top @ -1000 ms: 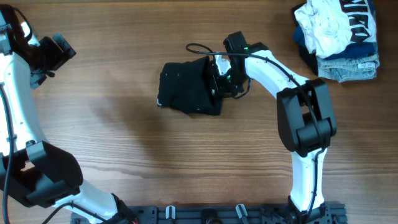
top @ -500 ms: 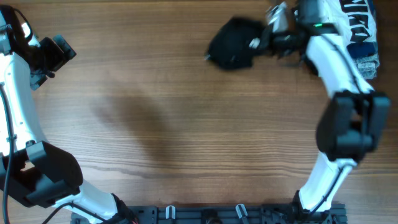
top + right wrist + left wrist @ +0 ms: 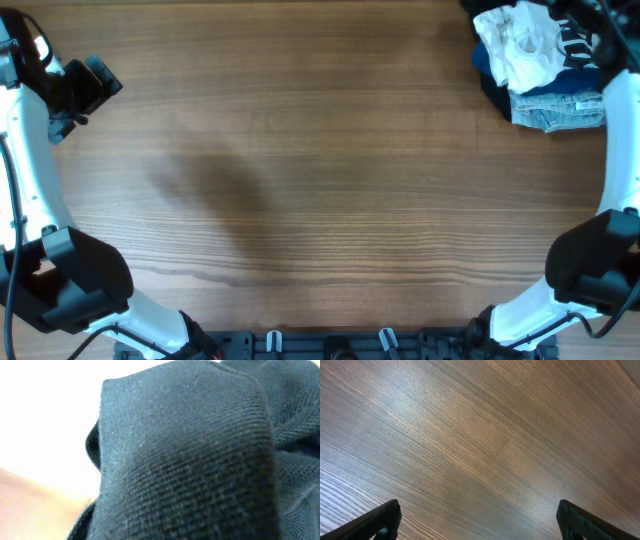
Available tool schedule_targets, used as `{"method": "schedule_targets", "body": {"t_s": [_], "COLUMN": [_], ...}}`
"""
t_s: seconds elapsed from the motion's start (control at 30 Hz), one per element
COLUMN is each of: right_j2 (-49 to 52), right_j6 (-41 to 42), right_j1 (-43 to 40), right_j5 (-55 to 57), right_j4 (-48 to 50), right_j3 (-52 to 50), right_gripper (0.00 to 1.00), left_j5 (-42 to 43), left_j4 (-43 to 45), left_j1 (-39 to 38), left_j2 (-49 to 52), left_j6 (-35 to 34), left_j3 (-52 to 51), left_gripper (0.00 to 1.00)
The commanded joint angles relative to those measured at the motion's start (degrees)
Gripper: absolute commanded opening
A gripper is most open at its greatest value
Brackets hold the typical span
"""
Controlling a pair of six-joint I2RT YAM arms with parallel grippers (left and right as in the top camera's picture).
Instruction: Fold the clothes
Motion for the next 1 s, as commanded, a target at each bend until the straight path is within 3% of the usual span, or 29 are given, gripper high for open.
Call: {"method": "schedule_targets", "body": {"t_s": [0.0, 0.37, 0.63, 0.7, 0.77, 0.87, 0.97], "right_j2": [0.04, 8.33, 9.88, 9.88, 9.86, 9.73, 8.46], "right_j6": [0.15, 0.76, 0.35, 0.37, -0.48, -4.07, -7.39], "right_j1": [-1.57, -7.45, -10.14, -11.78, -13.2, -15.34, -16.94], "right_j5": [6.4, 7.63, 7.67, 9.09, 10.51, 10.43, 9.11], "right_j4": [1.62, 5.11, -0.52, -8.04, -13.81, -19.34, -22.91], "right_j3": [0.63, 0.61, 0.5, 0.52, 0.52, 0.52, 0.55], "right_gripper": [0.04, 0.04, 0.04, 0.35, 0.55, 0.7, 0.73], "left_j5": [-0.35, -0.33, -0.33, -0.33, -0.33, -0.33, -0.33], "left_j4": [0.17, 0.15, -0.04, -0.02, -0.02, 0.02, 0.22], "left_j1": [0.15, 0.15, 0.15, 0.15, 0.15, 0.15, 0.15], "left_j2": [0.76, 0.76, 0.76, 0.76, 0.76, 0.76, 0.76], "left_j6": [-0.09, -0.11, -0.11, -0.11, -0.09, -0.09, -0.09], "left_j3": [-0.15, -0.15, -0.15, -0.15, -0.15, -0.15, -0.15], "left_gripper": [1.0, 1.0, 1.0, 1.0, 1.0, 1.0, 1.0]}}
